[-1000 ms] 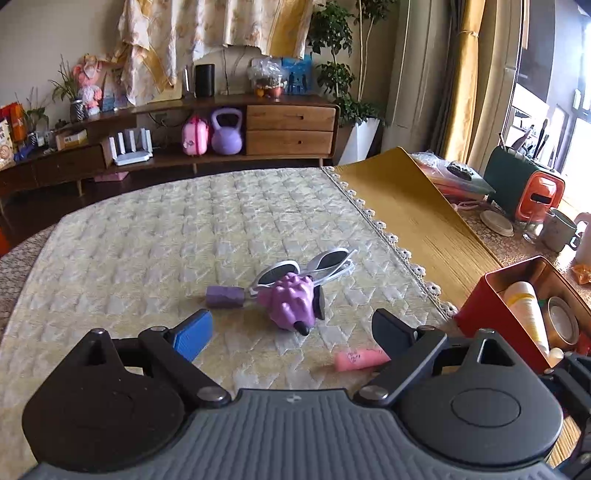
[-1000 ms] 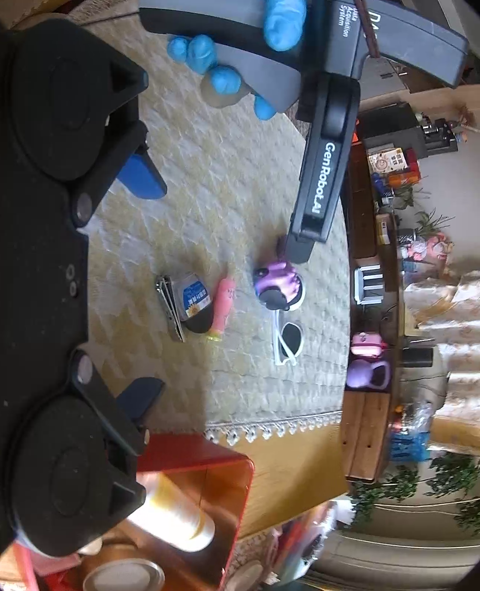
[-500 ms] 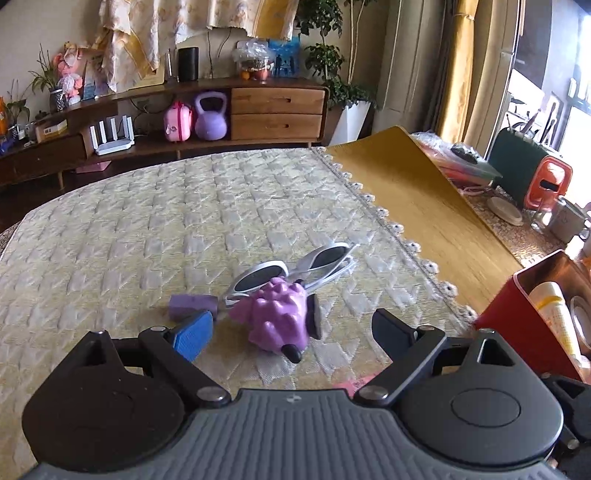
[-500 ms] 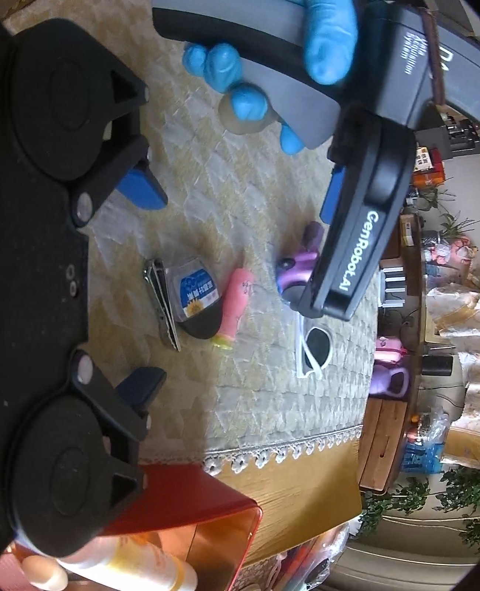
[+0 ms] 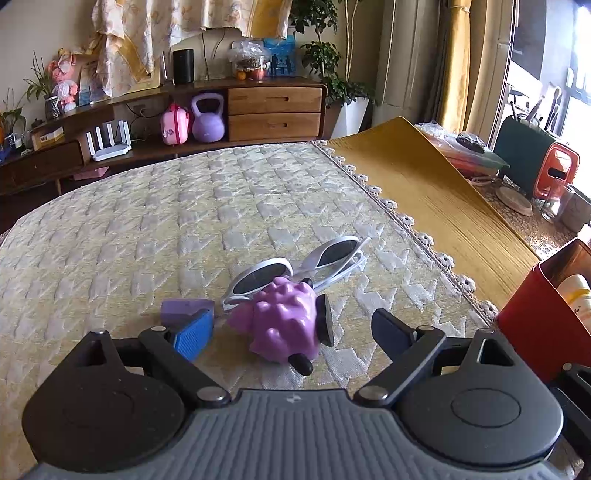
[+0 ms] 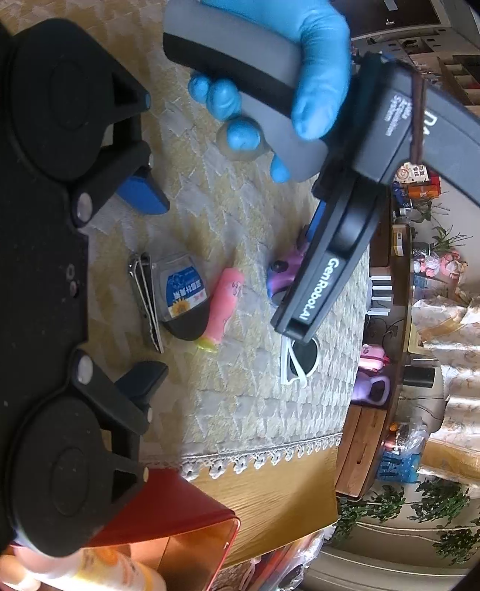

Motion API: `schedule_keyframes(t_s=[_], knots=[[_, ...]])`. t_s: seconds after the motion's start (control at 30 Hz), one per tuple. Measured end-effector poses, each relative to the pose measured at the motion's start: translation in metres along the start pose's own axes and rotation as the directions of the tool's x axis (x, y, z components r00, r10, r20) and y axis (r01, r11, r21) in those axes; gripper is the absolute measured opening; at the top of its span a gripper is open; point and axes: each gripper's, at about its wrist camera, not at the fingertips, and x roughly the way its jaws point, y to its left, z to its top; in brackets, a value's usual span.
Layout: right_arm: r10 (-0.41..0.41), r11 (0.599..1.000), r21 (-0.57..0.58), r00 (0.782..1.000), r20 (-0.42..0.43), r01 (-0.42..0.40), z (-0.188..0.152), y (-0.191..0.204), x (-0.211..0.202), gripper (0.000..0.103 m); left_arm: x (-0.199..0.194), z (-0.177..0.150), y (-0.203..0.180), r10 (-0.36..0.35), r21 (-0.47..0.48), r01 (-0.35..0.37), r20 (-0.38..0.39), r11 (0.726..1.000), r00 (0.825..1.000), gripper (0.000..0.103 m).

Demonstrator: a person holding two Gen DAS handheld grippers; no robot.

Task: Organize rigid objects
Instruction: 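Move left tool to the purple spiky toy while right tool moves to the nail clipper, then close left tool on the purple spiky toy while right tool closes on the nail clipper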

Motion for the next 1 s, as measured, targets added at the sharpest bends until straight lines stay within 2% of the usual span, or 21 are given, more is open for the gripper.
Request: schedule_keyframes(t_s=[0.1, 0.17, 0.43, 0.77, 1.0], knots=[[0.004, 1.000, -0.006, 1.000, 0.009, -0.004, -0.001, 0.001, -0.001, 0.081, 0.001, 0.000, -0.001, -0.006, 0.002, 0.006, -0.004, 1.000, 1.000, 0.083], [0.008, 1.000, -0.004, 1.000, 0.014, -0.008, -0.001, 0.000, -0.002, 0.078, 0.001, 0.000, -0.001, 0.008, -0.001, -0.008, 0.005, 1.000, 1.000, 0.083], [-0.002, 1.000, 0.009, 1.000, 0.031, 0.002, -0.003, -0.003, -0.008, 0.057, 0.003, 0.000, 0.001, 0.027, -0.010, -0.027, -0.012, 1.000, 1.000, 0.061], [-0.017, 1.000, 0.000, 1.000, 0.026, 0.017, -0.003, -0.001, -0.013, 0.055, -0.002, -0.001, -0.004, 0.046, -0.001, -0.046, -0.028, 0.999, 0.999, 0.059], [-0.020, 1.000, 0.008, 0.999, 0.029, 0.020, -0.005, -0.001, -0.031, 0.055, -0.016, -0.008, -0.005, 0.083, 0.007, -0.083, -0.051, 0.997, 0.995, 0.059]])
